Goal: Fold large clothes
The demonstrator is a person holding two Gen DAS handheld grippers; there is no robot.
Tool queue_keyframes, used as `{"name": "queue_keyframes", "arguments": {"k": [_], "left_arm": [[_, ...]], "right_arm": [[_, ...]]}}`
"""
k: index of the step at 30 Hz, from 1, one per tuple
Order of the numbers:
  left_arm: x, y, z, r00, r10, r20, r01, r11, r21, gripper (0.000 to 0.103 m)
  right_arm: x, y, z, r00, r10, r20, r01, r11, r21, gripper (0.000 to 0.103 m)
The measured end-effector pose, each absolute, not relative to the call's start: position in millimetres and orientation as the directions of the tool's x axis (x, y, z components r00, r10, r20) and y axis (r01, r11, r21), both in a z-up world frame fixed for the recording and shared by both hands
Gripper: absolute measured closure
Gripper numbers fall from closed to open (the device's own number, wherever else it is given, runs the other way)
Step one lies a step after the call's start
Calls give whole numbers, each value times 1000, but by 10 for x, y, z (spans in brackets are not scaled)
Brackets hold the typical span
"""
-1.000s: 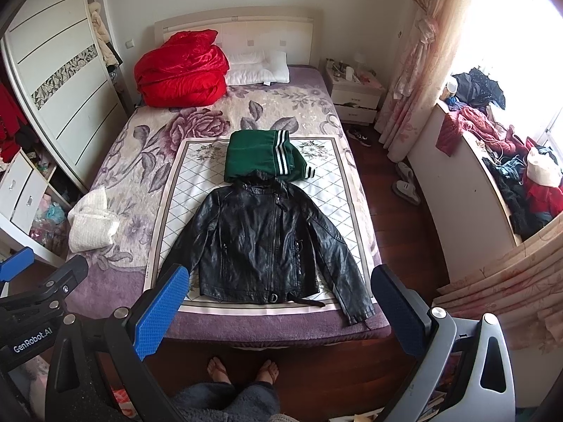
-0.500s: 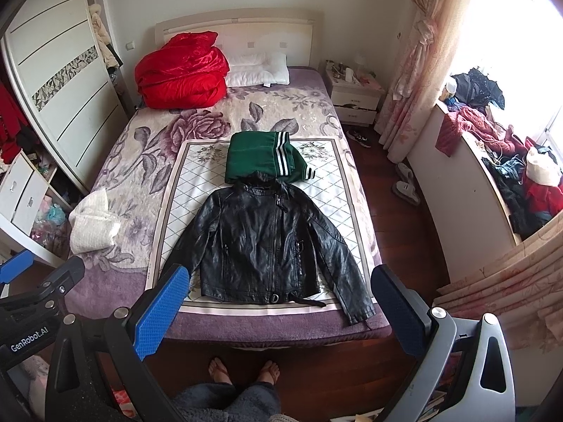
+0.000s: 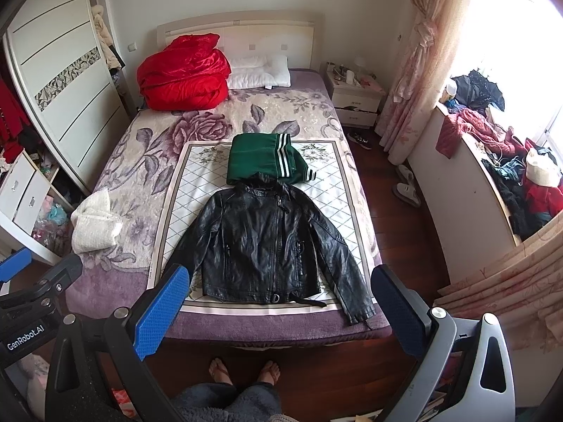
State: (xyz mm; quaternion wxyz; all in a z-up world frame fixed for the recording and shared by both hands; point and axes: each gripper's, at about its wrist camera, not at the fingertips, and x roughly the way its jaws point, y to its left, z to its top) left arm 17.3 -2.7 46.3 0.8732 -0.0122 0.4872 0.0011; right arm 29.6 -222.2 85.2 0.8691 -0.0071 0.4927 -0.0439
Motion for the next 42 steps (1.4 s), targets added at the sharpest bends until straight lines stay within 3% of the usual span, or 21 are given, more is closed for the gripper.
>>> {"name": "queue_keyframes", "arguments": {"k": [14, 31, 35, 40, 42], "left_arm": [[216, 52, 579, 530, -16, -848, -23, 999, -33, 0], [454, 129, 269, 565, 1, -825, 4, 1000, 4, 0], [733, 111, 4, 638, 57, -768, 38, 994, 106, 0], [1189, 94, -757, 588, 28, -809, 36, 998, 60, 0], [1314, 51, -1072, 553, 35, -832, 12, 999, 50, 0]], "right_arm": [[268, -2206, 898, 516, -77, -853, 79, 996, -42, 0], [483, -2205, 741, 529, -119, -840, 174, 984, -31, 0], [625, -2437, 396, 551, -182, -815, 282, 959, -24, 0], [689, -2939, -492, 468, -170, -867, 405, 913, 40, 0], [691, -3159, -980, 427, -160, -890, 434, 900, 46, 10]]}}
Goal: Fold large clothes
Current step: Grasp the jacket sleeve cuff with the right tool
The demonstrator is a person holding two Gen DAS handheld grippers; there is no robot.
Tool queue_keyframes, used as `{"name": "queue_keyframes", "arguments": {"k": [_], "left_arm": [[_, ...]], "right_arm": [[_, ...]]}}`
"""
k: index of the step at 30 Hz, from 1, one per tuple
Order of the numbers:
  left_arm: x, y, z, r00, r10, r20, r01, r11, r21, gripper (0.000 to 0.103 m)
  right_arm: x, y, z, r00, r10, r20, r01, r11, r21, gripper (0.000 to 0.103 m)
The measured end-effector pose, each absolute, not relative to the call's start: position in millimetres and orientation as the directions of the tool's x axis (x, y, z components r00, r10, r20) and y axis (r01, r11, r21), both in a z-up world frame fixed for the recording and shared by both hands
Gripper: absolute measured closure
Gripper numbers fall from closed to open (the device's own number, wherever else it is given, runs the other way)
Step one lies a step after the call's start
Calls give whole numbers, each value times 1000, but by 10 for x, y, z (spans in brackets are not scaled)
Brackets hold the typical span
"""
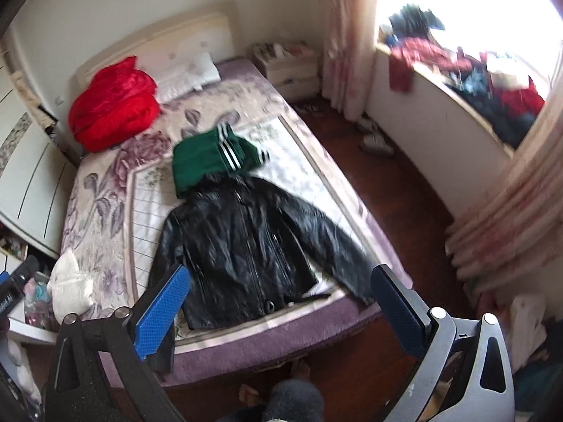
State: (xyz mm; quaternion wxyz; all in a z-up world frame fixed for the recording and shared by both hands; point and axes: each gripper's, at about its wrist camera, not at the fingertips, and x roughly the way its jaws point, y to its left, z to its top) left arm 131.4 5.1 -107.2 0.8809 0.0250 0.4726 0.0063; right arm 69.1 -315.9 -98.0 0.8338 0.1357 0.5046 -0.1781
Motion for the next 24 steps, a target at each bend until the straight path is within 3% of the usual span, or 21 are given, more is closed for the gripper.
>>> {"name": "queue_keyframes", "arguments": {"k": [2, 6, 9, 17, 21, 22, 23, 24], "left_arm": [[1441, -23, -1424, 526, 62, -848, -17, 998, 62, 0], [1744, -285, -2221, 458, 148, -877, -35, 988, 148, 0], [1964, -480, -2873, 373, 225, -900, -51, 974, 223, 0], [2433, -1100, -4267, 229, 182, -956, -31, 983, 180, 0], [2471, -1503, -4766, 169, 122, -978, 37, 991, 129, 0], [2475, -1633, -4867, 164, 114, -980, 67, 990, 127, 0], [2479, -1785, -4955, 162, 107, -981, 102, 987, 125, 0], [2477, -1862, -4993, 162, 101, -982, 123, 985, 122, 0]], "right_arm": [[724, -3435, -1565, 344, -131, -930, 470, 882, 50, 52], [767, -4043, -2815, 259, 14, -966, 552, 818, 160, 55], [765, -4572, -3836, 233, 123, -965, 652, 716, 249, 49], [323, -5564, -6221, 309, 267, -913, 896, 240, 374, 46], [159, -5720, -6765, 467, 229, -854, 875, 20, 484, 46], [107, -5729, -6781, 486, 189, -853, 870, -19, 492, 54], [48, -5729, -6767, 496, 146, -856, 868, -46, 495, 73], [0, -5720, -6752, 497, 115, -860, 867, -55, 495, 81]]}}
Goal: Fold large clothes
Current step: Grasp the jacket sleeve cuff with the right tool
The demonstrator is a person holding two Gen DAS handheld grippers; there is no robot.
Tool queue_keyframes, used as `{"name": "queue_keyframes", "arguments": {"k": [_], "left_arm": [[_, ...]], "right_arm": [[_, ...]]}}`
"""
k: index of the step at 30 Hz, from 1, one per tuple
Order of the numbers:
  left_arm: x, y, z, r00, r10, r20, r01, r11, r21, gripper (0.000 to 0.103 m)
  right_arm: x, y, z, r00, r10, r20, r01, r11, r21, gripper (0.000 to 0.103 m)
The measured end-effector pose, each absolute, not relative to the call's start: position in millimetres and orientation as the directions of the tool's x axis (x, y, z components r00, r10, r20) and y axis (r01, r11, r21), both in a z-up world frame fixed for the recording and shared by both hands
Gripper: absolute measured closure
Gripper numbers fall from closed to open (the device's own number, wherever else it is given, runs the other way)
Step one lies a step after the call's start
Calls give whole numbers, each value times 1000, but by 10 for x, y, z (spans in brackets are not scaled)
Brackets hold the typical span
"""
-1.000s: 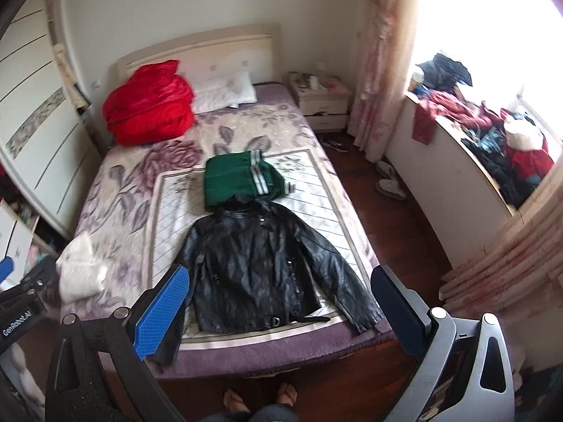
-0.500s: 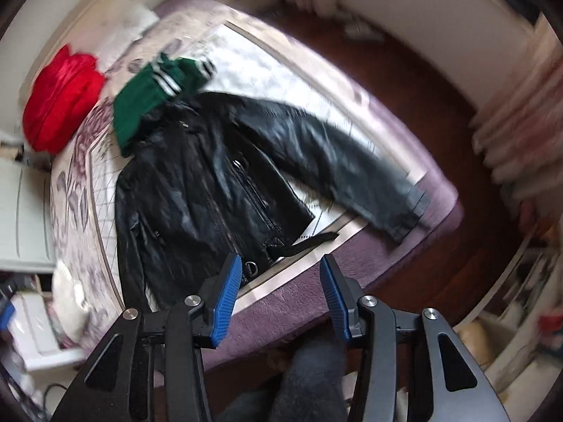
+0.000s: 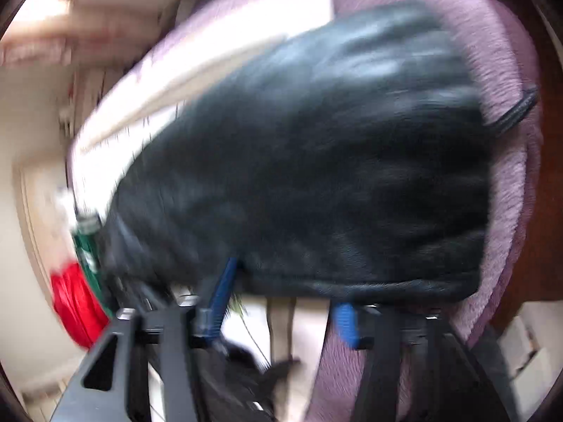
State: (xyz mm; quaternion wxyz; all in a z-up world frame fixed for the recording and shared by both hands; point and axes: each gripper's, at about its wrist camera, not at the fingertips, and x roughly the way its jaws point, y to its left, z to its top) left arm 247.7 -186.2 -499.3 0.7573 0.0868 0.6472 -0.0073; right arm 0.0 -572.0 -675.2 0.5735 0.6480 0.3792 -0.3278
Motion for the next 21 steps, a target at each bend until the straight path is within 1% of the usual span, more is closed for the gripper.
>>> {"name": "queue_keyframes", "arguments": {"k": [1, 3, 6, 7, 9, 10, 11, 13, 15, 16, 17, 18, 19, 20, 21], "left_arm": [[2471, -1973, -5035, 162, 86, -983, 152, 982, 111, 0], [2461, -2151, -5075, 165, 61, -984, 193, 977, 93, 0], [2475, -2309, -5115, 146, 31, -989, 232, 971, 65, 0], [2475, -2346, -5118, 143, 28, -989, 246, 967, 63, 0], [2479, -2413, -5088, 150, 29, -988, 281, 957, 70, 0], [2471, -2421, -5062, 157, 31, -987, 293, 953, 77, 0], [2483, -2434, -5047, 164, 34, -986, 302, 950, 83, 0], [2476, -2427, -4992, 179, 45, -983, 319, 942, 101, 0], [2485, -2416, -4978, 188, 57, -980, 325, 939, 117, 0], [2503, -2407, -4983, 188, 63, -980, 325, 938, 123, 0], [2506, -2382, -4997, 174, 71, -982, 318, 940, 124, 0], [2520, -2360, -5015, 156, 71, -985, 307, 944, 117, 0], [2550, -2317, -5034, 125, 64, -990, 285, 954, 98, 0], [2551, -2284, -5032, 97, 56, -994, 259, 963, 80, 0], [2567, -2245, -5021, 72, 47, -996, 234, 970, 63, 0]], "right_arm": [[-42, -5690, -6713, 502, 86, -860, 865, -55, 499, 85], [-76, -5635, -6650, 507, 46, -861, 862, -26, 507, 86], [-86, -5603, -6726, 534, 44, -844, 845, -44, 532, 84], [-82, -5592, -6670, 541, 45, -840, 841, -60, 538, 83], [-135, -5603, -6720, 556, 18, -831, 828, -93, 552, 83], [-166, -5589, -6706, 546, -23, -838, 832, -101, 545, 84], [-199, -5570, -6670, 542, -60, -838, 831, -112, 545, 90], [-198, -5624, -6546, 533, -99, -840, 831, -125, 542, 91], [-224, -5630, -6522, 539, -103, -836, 824, -143, 549, 91], [-281, -5686, -6537, 548, -91, -832, 817, -154, 555, 90], [-320, -5735, -6567, 553, -78, -830, 814, -159, 558, 86], [-321, -5775, -6620, 563, -62, -824, 809, -160, 565, 81], [-325, -5805, -6653, 580, -63, -812, 799, -152, 582, 72], [-263, -5855, -6677, 586, -64, -808, 797, -139, 588, 69], [-380, -5942, -6687, 584, -62, -809, 799, -129, 587, 69]]}}
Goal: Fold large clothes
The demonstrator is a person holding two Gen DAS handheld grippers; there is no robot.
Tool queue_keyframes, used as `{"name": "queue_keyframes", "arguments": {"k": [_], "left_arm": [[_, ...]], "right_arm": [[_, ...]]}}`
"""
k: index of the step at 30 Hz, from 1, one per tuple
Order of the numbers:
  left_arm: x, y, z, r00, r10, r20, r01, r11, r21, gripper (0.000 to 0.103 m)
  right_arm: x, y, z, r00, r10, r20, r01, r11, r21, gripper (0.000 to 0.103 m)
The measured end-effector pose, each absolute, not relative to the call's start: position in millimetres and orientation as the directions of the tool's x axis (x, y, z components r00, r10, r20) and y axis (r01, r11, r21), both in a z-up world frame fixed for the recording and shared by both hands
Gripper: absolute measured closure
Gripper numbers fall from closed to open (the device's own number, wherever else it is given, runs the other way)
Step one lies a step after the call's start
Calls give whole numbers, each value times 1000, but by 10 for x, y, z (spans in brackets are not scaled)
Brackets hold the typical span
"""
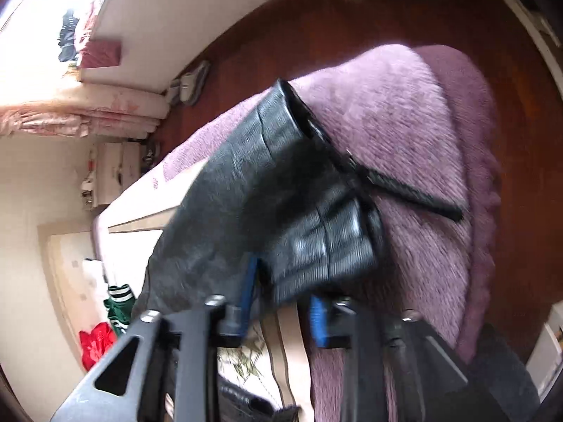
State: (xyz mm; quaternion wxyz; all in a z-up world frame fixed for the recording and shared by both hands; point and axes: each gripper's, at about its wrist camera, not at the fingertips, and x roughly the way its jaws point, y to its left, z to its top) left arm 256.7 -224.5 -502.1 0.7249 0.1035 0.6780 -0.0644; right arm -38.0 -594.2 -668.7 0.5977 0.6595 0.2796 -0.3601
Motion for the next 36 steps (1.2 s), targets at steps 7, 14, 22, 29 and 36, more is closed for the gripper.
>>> {"name": "queue_keyframes", "arguments": {"k": [7, 14, 22, 29, 36], "left_arm": [[2658, -2103, -4794, 106, 73, -992, 202, 975, 93, 0], [2862, -2153, -4851, 136, 93, -986, 198, 973, 119, 0], [3181, -2150, -4844, 218, 107, -970, 187, 971, 149, 0], [3249, -2059, -4788, 224, 103, -969, 181, 973, 146, 0], [3214, -2042, -4861, 204, 112, -973, 198, 968, 153, 0]], "right_arm": [[-560, -5974, -6487, 577, -216, -788, 772, -171, 612, 89], [-494, -6189, -6750, 620, -221, -753, 707, -261, 658, 75], [-166, -6106, -6160, 612, -303, -731, 763, -21, 647, 94], [-219, -6117, -6189, 602, -275, -749, 749, -131, 650, 90], [-301, -6017, -6039, 542, -321, -777, 795, -103, 597, 90]]}}
